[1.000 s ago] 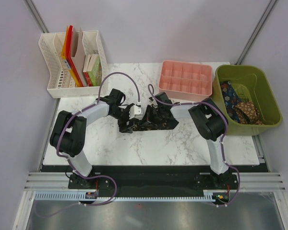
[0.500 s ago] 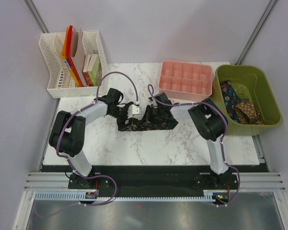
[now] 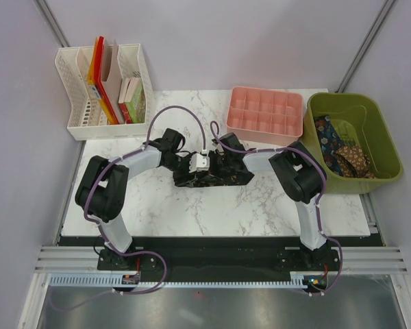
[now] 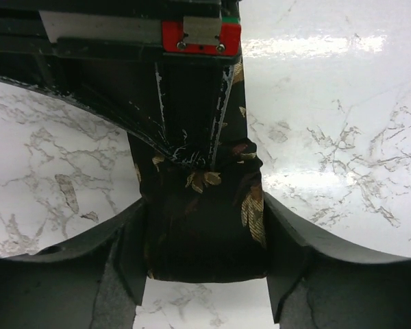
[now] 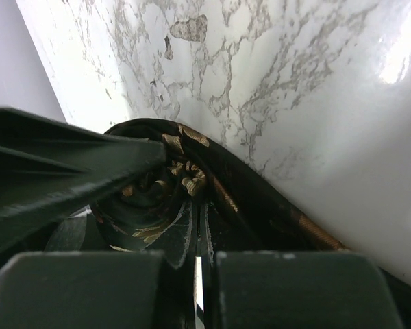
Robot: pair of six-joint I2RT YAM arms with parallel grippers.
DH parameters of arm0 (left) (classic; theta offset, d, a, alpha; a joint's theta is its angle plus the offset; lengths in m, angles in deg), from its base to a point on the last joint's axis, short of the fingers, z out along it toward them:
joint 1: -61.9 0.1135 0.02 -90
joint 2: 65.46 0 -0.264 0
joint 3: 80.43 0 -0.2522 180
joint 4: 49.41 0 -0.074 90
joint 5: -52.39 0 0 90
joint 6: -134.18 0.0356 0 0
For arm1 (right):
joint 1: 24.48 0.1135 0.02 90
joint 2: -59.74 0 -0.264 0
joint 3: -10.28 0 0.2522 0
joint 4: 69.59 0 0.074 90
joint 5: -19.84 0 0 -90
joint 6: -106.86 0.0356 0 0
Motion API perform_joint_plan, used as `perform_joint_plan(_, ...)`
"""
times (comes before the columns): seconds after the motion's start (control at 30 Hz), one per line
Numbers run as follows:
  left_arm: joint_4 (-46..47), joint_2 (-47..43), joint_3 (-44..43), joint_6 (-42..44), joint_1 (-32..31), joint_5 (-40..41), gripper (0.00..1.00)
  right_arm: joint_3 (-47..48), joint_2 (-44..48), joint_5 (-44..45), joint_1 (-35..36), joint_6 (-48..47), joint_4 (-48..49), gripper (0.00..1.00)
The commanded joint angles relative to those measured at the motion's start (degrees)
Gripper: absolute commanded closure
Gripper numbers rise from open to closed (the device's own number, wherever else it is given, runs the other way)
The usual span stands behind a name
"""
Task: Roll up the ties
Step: Roll the tie at the center of the board.
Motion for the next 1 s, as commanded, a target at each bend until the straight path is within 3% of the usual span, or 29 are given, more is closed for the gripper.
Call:
perform_joint_plan(0.0,0.96,0.81,-0.93,-1.36,-0.25,2.02,0.38,-1.41,0.86,7.80,0.30,-3.08,-1.53,1.00)
perform_joint_plan(0.67,-1.42,0.81,1.09,-0.39,-0.25,1.84,0.64,3.69,8.16,5.87,0.04,-6.07,-2.75,1.00)
perform_joint_plan(0.97,-2.12,0.37,0.65,-0.30,-0.25,1.76,0.63,5.54,3.25,7.98,-0.92,-9.59,-3.02,1.00)
